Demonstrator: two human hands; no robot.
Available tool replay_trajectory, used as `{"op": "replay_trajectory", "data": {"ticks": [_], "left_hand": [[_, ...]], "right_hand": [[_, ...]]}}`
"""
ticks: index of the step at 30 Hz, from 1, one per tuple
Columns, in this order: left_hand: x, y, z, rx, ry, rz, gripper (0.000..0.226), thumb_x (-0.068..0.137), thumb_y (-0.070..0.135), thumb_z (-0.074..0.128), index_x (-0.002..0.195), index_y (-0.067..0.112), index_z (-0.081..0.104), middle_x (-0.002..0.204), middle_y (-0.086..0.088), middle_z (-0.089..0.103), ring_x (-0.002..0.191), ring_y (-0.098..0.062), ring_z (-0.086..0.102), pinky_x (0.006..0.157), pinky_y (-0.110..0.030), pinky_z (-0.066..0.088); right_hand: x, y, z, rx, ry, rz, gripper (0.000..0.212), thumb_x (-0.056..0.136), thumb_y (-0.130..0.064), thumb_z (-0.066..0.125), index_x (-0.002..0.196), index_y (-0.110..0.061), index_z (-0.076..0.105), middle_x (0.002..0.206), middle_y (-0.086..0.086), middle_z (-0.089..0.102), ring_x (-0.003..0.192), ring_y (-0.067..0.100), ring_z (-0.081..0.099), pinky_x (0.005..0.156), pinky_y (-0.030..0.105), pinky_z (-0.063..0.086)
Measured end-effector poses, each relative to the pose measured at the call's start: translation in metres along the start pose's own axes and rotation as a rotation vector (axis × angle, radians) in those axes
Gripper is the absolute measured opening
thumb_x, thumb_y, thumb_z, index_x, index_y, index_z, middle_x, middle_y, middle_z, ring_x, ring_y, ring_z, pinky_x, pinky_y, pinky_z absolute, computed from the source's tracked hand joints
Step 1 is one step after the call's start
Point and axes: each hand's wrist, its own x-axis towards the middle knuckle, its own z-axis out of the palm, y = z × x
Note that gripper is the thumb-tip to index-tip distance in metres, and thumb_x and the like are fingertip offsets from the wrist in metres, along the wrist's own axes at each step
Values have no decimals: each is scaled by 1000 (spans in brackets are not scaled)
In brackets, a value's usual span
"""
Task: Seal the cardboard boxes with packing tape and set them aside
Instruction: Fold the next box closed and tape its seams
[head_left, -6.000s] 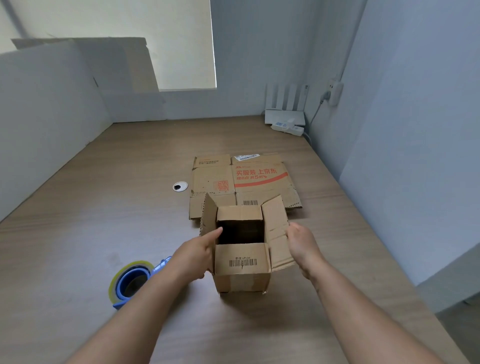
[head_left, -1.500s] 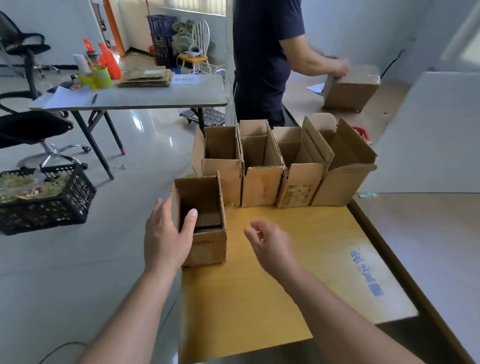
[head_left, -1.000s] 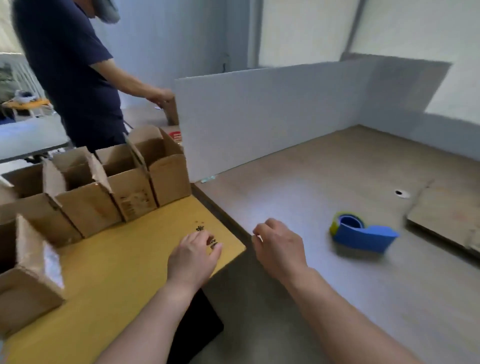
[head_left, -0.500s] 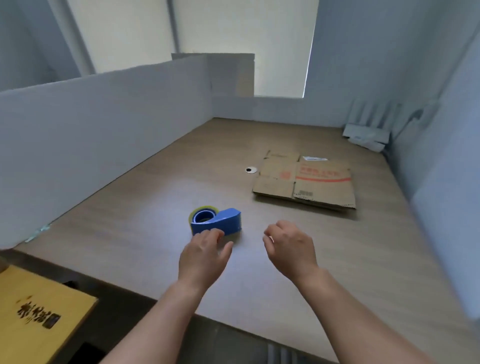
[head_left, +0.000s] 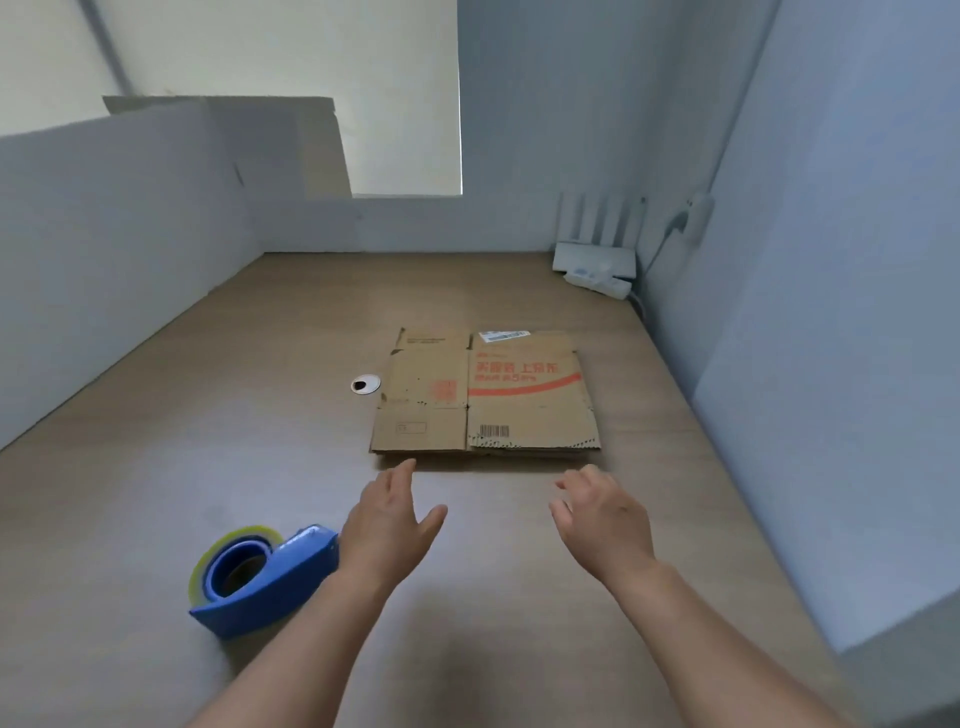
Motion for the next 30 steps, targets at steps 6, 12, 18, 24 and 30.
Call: {"op": "replay_trajectory", "data": {"ticks": [6,12,18,24,30], "left_hand": [[80,-6,10,64,-53,-35,78,92,50,50,152,19,10,153,4,24,135,-17,31,102,-31,38],[145,-29,33,99,-106,-117,93,85,55,57,152,16,5,159,-2,9,141,-23,23,110,-35,33],[176,-44,54,168,-139,-150,94,79,59,62,149,18,13,156,-8,9,141,-27,18,110,-36,32],[184,-58,54,81,-156,-194,104,71,73,60,150,24,13,155,-13,15,135,-33,30,107,-42,35],[173,-48,26,-136,-37,-227,84,80,63,58,147,19,32,149,-8,35,135,-29,30,109,-41,28]], "right_hand": [[69,31,13,-72,-117,106,40,98,-41,41,131,-20,47,128,0,47,120,19,43,88,29,43],[124,45,40,-105,-246,238,85,88,-59,50,151,-20,9,157,11,8,141,29,18,113,36,24],[155,57,66,-134,-459,348,109,76,-70,57,152,-20,-3,159,15,3,145,31,15,117,39,18],[154,60,76,-139,-418,304,102,74,-76,53,150,-22,10,151,9,24,140,27,25,112,37,24],[149,63,50,93,-323,352,76,81,-72,47,144,-31,35,139,3,43,127,22,43,101,34,37]]}}
